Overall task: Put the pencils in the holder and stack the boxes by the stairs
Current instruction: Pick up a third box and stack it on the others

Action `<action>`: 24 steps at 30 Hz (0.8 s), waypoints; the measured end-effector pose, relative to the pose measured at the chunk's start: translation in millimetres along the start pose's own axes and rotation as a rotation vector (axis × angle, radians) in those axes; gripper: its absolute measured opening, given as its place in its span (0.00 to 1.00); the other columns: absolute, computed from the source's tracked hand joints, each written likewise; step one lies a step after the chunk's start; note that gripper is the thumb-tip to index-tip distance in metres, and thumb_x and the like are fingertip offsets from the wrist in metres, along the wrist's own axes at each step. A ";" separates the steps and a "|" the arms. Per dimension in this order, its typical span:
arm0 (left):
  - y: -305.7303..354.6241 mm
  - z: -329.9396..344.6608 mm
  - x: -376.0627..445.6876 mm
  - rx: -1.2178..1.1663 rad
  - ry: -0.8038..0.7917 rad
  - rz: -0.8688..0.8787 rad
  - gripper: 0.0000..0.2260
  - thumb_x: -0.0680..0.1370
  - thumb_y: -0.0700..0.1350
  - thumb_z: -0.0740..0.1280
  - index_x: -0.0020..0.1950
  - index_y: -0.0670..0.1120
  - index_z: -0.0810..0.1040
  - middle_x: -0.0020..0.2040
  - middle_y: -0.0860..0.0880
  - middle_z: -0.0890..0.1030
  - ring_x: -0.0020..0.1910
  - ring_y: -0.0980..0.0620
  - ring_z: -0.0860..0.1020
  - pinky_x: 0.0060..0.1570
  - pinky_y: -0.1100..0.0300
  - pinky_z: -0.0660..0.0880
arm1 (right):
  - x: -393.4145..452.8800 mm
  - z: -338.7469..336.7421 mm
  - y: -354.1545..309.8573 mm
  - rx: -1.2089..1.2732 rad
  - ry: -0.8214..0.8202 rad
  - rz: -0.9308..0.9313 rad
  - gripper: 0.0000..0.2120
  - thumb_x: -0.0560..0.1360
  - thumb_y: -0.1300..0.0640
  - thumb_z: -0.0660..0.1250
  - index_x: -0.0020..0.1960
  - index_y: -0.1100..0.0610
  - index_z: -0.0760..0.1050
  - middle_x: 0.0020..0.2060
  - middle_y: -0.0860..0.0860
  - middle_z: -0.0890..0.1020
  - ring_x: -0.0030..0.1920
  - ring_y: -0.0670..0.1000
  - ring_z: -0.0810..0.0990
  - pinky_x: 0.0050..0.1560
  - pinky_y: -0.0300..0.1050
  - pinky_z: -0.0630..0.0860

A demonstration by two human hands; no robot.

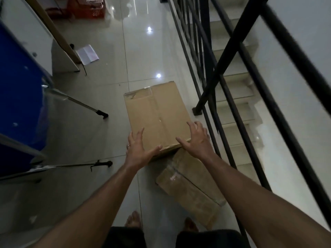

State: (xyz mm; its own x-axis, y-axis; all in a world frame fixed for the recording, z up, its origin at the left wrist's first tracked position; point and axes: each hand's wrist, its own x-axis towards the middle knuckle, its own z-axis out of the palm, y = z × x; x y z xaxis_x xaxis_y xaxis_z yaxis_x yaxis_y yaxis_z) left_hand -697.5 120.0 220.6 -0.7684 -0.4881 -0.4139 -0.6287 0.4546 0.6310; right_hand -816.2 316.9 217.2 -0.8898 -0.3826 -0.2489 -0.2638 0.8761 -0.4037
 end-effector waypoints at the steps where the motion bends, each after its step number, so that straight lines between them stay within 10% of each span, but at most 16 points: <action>1: -13.6 13.3 14.0 -0.014 0.007 -0.013 0.49 0.64 0.67 0.74 0.77 0.61 0.51 0.79 0.48 0.45 0.76 0.38 0.55 0.68 0.38 0.63 | 13.5 18.7 7.4 0.007 -0.007 0.023 0.39 0.72 0.32 0.63 0.76 0.48 0.55 0.75 0.56 0.58 0.71 0.59 0.61 0.66 0.58 0.68; 14: -81.4 78.2 89.2 -0.159 0.092 -0.056 0.51 0.60 0.58 0.81 0.76 0.57 0.55 0.73 0.49 0.57 0.70 0.43 0.64 0.66 0.41 0.69 | 75.3 109.7 45.0 0.070 -0.043 0.191 0.46 0.65 0.28 0.68 0.75 0.46 0.56 0.71 0.58 0.57 0.67 0.62 0.63 0.63 0.62 0.69; 24: -22.9 22.8 71.7 -0.117 0.165 0.044 0.47 0.60 0.62 0.79 0.74 0.57 0.60 0.73 0.49 0.58 0.70 0.44 0.65 0.64 0.44 0.71 | 65.8 33.4 10.8 0.155 0.081 0.176 0.45 0.64 0.28 0.70 0.74 0.47 0.60 0.70 0.58 0.59 0.67 0.60 0.61 0.63 0.61 0.70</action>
State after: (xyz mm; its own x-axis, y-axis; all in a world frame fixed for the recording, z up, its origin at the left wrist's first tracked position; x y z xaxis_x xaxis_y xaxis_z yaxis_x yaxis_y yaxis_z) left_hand -740.9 91.6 161.5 -0.7588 -0.5897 -0.2767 -0.5692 0.3938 0.7218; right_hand -865.1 291.4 167.1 -0.9456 -0.1977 -0.2583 -0.0473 0.8692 -0.4921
